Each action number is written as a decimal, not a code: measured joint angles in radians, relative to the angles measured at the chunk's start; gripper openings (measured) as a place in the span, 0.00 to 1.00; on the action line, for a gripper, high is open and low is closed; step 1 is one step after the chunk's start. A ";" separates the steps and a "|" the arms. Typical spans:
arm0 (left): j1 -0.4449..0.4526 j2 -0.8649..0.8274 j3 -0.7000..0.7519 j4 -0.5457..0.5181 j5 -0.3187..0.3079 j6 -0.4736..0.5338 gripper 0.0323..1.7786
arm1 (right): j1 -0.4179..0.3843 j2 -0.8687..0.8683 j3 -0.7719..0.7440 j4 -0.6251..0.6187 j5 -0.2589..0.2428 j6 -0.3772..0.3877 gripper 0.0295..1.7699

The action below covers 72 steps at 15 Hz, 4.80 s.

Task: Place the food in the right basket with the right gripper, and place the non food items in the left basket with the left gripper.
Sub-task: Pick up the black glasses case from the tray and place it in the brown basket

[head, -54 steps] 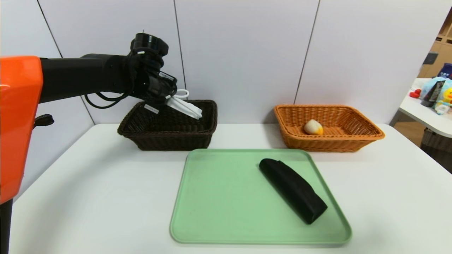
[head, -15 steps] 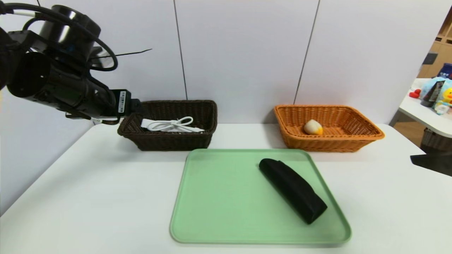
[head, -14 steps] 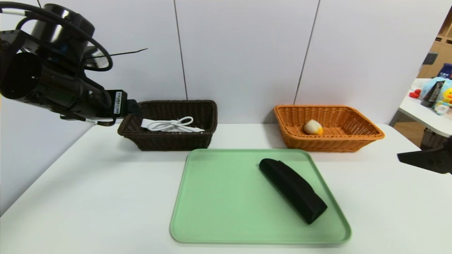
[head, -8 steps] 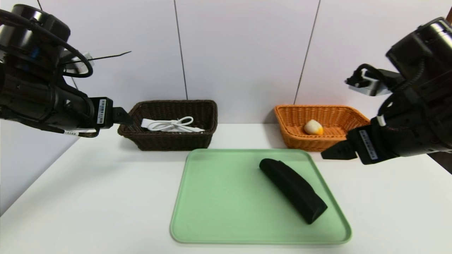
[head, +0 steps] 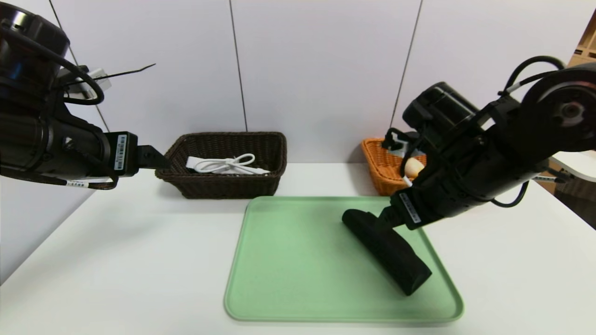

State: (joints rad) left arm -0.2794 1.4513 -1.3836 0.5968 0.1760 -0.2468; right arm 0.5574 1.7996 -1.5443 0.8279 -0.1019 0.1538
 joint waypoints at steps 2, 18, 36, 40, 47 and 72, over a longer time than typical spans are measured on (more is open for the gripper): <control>-0.002 -0.013 0.009 0.001 0.001 0.000 0.95 | -0.001 0.050 -0.001 0.007 0.006 -0.002 0.96; -0.002 -0.052 0.065 -0.001 0.001 -0.009 0.95 | -0.013 0.223 -0.036 0.004 0.019 -0.004 0.77; -0.001 -0.041 0.064 -0.023 -0.013 -0.027 0.95 | -0.009 0.199 0.019 -0.104 -0.016 -0.011 0.34; -0.002 -0.040 0.075 -0.023 -0.013 -0.028 0.95 | -0.001 0.167 0.017 -0.106 -0.022 -0.012 0.17; -0.002 -0.040 0.083 -0.023 -0.015 -0.041 0.95 | 0.019 0.130 0.016 -0.110 -0.028 -0.007 0.10; -0.006 -0.035 0.116 -0.025 -0.014 -0.042 0.95 | 0.065 0.017 -0.025 -0.366 -0.119 -0.087 0.09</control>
State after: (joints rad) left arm -0.2851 1.4162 -1.2674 0.5715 0.1621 -0.2891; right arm 0.6226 1.8164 -1.5691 0.4623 -0.2206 0.0672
